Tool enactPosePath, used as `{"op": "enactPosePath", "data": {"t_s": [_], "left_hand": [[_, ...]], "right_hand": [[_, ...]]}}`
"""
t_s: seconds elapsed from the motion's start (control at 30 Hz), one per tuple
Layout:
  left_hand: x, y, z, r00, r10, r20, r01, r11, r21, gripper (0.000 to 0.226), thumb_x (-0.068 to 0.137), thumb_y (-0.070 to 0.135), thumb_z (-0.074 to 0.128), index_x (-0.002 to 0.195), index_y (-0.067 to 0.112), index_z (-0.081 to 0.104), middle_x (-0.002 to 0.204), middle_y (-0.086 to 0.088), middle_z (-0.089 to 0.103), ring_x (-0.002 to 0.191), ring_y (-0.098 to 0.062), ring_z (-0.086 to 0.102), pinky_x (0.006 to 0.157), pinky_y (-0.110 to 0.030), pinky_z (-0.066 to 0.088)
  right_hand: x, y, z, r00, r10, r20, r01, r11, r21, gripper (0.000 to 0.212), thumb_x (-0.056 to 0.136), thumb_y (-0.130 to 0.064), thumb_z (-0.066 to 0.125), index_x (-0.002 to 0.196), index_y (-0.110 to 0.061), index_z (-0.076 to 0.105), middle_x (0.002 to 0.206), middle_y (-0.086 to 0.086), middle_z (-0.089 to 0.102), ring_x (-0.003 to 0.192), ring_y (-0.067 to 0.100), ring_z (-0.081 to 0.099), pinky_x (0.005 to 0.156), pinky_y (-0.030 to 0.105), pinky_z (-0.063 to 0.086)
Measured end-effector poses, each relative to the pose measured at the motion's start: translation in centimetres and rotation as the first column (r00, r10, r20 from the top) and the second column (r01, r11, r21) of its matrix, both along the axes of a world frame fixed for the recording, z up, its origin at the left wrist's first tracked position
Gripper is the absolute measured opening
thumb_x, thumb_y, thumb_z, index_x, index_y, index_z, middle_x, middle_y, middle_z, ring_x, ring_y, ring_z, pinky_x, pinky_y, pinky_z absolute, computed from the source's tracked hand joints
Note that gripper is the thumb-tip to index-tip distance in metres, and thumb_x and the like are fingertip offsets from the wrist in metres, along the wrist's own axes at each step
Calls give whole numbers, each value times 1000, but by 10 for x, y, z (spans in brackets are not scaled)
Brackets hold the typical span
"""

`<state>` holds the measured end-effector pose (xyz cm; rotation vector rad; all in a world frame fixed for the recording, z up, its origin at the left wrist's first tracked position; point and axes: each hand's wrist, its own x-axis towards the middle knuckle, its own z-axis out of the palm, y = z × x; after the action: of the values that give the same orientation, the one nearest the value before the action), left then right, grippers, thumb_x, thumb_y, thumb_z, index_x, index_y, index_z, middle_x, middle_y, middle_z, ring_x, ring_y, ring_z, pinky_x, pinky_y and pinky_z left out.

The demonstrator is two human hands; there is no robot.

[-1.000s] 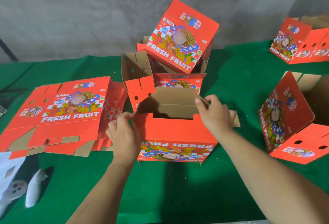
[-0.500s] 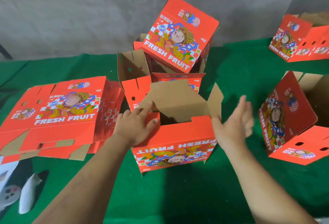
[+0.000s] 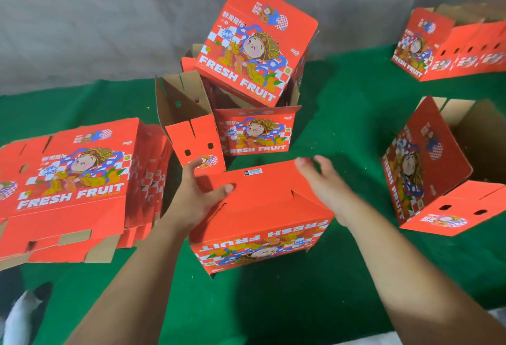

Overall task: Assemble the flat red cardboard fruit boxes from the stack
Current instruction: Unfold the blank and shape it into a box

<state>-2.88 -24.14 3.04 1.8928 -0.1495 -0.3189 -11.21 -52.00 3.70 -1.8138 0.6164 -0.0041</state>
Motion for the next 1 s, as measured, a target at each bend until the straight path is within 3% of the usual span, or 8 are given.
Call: {"op": "enactPosePath", "data": {"t_s": [0.1,0.27,0.43,0.57,0.67,0.77,0.93,1.0], "left_hand": [[-1,-8,6,990,-12,142,-23,970,241,88,74,34,93,149,28,46,125,1,56,108,-13,60,97,-28,45],[-15,-10,10,919,56,389,-149,965,214,40,78,52,84,110,43,64,107,11,55,92,2,55,81,-12,41],[-17,-3,17,880,475,18,-433,817,-382,47,80,55,69,122,33,64,107,24,70,104,3,64,94,-21,46],[-15,6,9,762,-128,-635,-215,875,-434,53,79,48,72,125,22,72,119,-8,76,100,-25,75,87,-38,59],[-21,5,-10,822,-181,-539,-128,864,-486,51,81,37,76,129,23,68,116,-7,77,89,-17,77,69,-29,60],[-26,1,-22,903,-275,-330,52,833,-551,58,90,20,77,144,28,56,134,-6,70,117,-23,70,93,-38,56],[-30,-4,-34,879,-472,-70,397,804,-443,91,95,-2,69,163,35,22,152,10,56,137,-13,56,108,-34,51],[-31,-12,-36,895,-445,-12,406,826,-391,85,89,-1,69,159,29,30,151,11,55,137,-12,55,110,-38,50]], "right_hand": [[3,5,2,984,100,-145,-138,949,-283,85,71,-58,88,136,-29,42,124,-8,67,116,20,65,95,37,51],[-5,23,10,994,-62,-85,-8,763,-646,112,65,-72,83,150,-42,17,140,2,58,121,36,62,90,47,49],[-18,33,21,921,-159,355,270,918,-290,58,74,-78,64,120,-52,39,113,-16,65,103,21,67,85,40,49],[-26,37,13,836,-287,469,419,885,-205,41,79,-70,68,103,-51,41,100,-30,59,85,-4,63,72,33,46],[-37,33,-6,842,-317,436,418,895,-155,42,78,-59,75,102,-50,42,98,-33,58,80,-10,60,70,31,45],[-48,17,-20,855,-369,364,370,926,71,47,88,-33,81,125,-43,54,116,-18,66,97,-1,69,88,35,57],[-79,-21,-22,990,-64,-122,90,971,222,61,86,-68,71,128,-24,69,113,2,79,103,25,77,87,41,63],[-78,-18,-32,989,-108,-99,130,959,250,50,86,-57,76,125,-27,68,115,5,78,102,26,77,93,48,59]]}}
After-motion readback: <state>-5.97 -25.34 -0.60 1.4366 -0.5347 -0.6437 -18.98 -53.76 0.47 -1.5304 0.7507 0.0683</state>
